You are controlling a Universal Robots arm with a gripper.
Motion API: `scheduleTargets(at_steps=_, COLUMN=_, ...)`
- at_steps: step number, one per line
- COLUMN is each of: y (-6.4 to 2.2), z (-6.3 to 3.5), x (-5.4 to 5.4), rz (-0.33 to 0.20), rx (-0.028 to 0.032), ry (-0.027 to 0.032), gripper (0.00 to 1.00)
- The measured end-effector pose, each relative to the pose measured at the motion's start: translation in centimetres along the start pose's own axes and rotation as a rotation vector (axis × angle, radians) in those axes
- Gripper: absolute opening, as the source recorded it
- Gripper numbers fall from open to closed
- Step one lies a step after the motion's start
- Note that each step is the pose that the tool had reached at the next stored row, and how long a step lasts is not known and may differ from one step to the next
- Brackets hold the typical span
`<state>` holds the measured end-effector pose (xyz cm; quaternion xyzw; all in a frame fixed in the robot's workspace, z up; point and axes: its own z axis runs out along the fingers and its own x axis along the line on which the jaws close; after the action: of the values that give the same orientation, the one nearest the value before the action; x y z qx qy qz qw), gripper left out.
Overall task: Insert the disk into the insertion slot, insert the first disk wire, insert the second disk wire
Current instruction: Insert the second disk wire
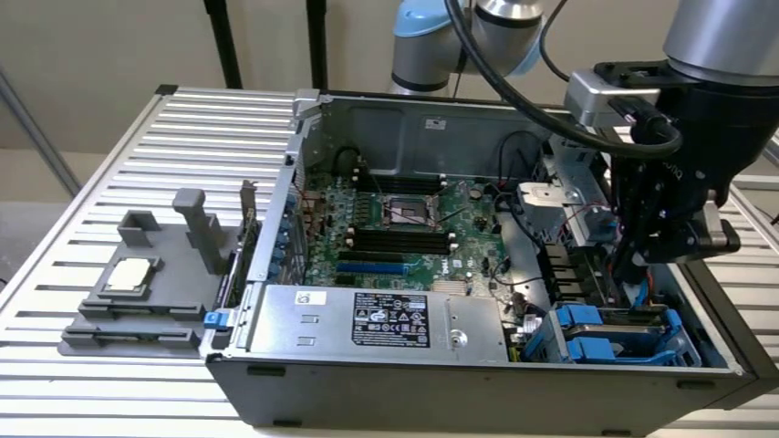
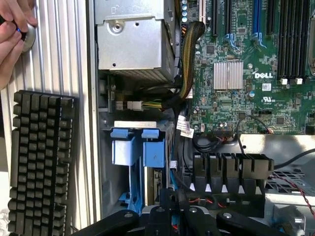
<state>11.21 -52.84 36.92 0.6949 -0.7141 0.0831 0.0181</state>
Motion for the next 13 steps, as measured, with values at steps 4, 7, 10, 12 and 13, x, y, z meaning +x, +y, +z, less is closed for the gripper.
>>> scheduleTargets(at_steps=4, y=0.01, z=0.47, x=0.8, rz=0.002, rx=-0.0006, ry=-0.0189, gripper=0.16)
scheduleTargets(at_steps=7, y=0.02, z=0.83, x=1.7, rz=0.004, rx=-0.0013, ry=-0.0429, gripper=0.16)
scheduleTargets(at_steps=10, y=0.13, z=1.21, x=2.2, rz=0.005, rx=0.0017, ry=-0.0563, gripper=0.16)
scheduleTargets(at_steps=12, y=0.21, z=1.46, x=2.5, rz=0.007, rx=0.0042, ry=-0.0660, gripper=0.16)
scheduleTargets(at_steps=13, y=0.25, z=1.57, x=2.6, rz=0.007, rx=0.0053, ry=-0.0707, gripper=0.16)
